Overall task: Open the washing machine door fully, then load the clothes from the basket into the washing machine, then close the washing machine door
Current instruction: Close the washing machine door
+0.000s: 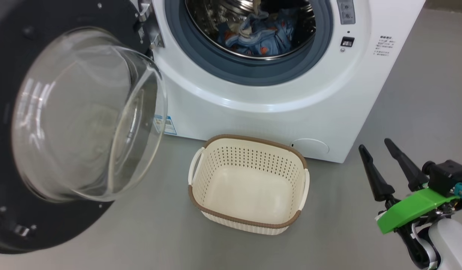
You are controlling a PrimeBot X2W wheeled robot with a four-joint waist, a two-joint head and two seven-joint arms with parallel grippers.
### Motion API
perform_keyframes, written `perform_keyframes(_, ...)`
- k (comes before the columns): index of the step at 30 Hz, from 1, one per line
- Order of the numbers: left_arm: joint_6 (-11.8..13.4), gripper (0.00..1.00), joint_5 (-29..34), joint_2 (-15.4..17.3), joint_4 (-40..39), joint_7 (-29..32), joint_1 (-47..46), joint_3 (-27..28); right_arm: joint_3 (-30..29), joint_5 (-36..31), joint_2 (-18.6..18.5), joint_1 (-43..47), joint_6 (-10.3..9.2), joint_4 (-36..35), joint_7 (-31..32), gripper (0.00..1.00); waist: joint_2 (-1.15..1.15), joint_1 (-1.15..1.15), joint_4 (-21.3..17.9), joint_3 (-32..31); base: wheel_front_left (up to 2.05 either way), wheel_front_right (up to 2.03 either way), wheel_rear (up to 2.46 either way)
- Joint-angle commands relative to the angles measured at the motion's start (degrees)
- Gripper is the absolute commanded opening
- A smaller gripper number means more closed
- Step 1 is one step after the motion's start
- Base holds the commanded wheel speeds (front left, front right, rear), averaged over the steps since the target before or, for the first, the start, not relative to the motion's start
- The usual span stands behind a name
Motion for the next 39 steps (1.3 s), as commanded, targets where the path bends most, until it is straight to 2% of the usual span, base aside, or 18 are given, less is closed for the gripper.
perform_keyframes(1,-0.37,0.0,0.39,1.4,-3.68,1.75,1.12,0.65,1.07,0.84,-0.38,0.71,0.32,-0.58,-0.91,1.0,0.0,0.01,0.2,-1.28,0.0,0.0,0.0)
perform_keyframes(7,-0.32,0.0,-1.85,-0.69,-11.0,7.41,5.48,-0.07,1.75,1.81,0.63,1.09,0.32,0.68,-1.82,1.0,0.0,0.01,-0.19,-2.65,0.0,0.0,0.0)
perform_keyframes(11,0.61,0.0,-2.92,-1.53,-15.41,9.91,7.56,-0.48,1.74,2.25,1.07,1.43,0.32,1.2,-2.08,1.0,0.0,0.01,-0.51,-3.16,0.0,0.0,0.0)
perform_keyframes(26,10.19,0.0,-6.11,-6.51,-42.08,15.93,12.47,-4.82,0.55,2.4,3.37,2.78,0.32,0.64,-2.3,1.0,0.0,0.01,-4.28,-5.05,0.0,0.0,0.0)
perform_keyframes(31,12.05,0.0,-6.07,-8.2,-46.13,15.83,11.74,-6.66,0.35,2.32,3.78,3.11,0.32,0.46,-2.31,1.0,0.0,0.01,-6.9,-5.51,0.0,0.0,0.0)
perform_keyframes(39,12.8,0.0,-5.49,-11.38,-47.67,14.29,8.81,-9.23,0.17,2.23,4.21,2.87,0.32,0.16,-2.31,1.0,0.0,0.01,-12.22,-5.45,0.0,0.0,0.0)
